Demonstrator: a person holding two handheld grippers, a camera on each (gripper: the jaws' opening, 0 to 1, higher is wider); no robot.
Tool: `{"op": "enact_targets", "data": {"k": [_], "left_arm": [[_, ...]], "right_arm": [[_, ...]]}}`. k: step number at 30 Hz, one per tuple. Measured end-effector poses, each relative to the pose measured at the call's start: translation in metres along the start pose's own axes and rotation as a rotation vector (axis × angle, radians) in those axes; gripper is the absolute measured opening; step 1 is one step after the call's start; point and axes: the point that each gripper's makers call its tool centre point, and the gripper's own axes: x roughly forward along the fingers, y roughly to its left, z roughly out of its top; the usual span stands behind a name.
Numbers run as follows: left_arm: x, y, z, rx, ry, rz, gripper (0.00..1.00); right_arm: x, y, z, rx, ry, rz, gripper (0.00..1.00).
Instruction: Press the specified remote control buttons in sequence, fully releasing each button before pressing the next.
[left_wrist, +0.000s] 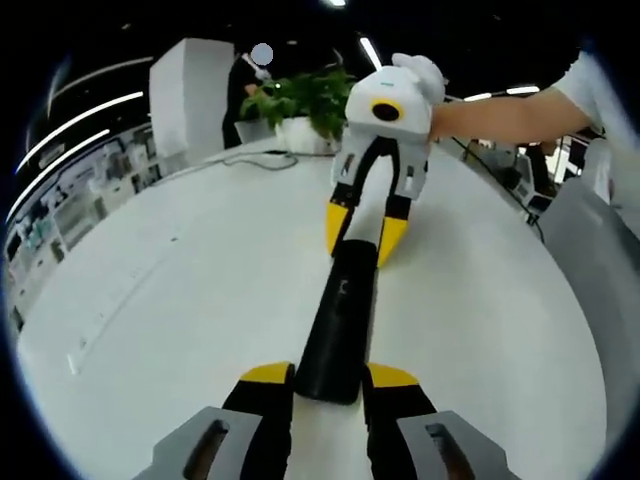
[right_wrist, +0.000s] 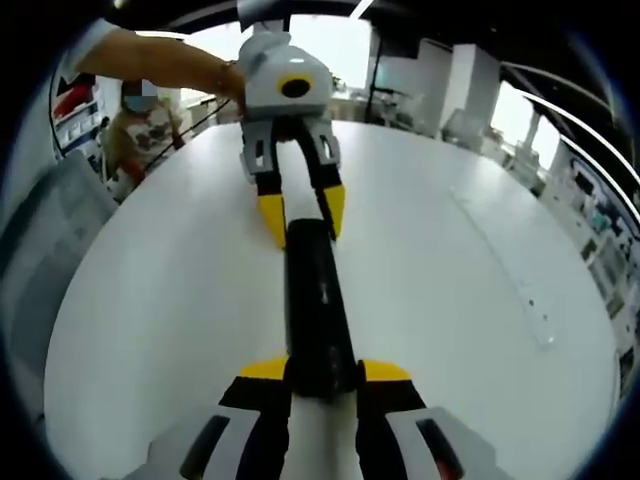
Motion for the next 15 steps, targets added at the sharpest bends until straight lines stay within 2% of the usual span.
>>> {"op": "enact_targets", "data": {"k": [4,11,15], "left_arm": [[-0.001,-0.001,-0.001,0.033,0.014,-0.037,0.24],[-0.004,-0.003,-0.001,0.054,0.044,-0.047,0.24],[-0.007,-0.011,-0.001,0.091,0.056,-0.056,0.23]], "right_arm": [[0.000,0.002,0.001,-0.010,0.005,0.008,0.21],[-0.001,0.006,0.001,-0.037,0.014,0.000,0.20],[-0.001,0.010,0.001,-0.045,0.023,0.003,0.20]]}}
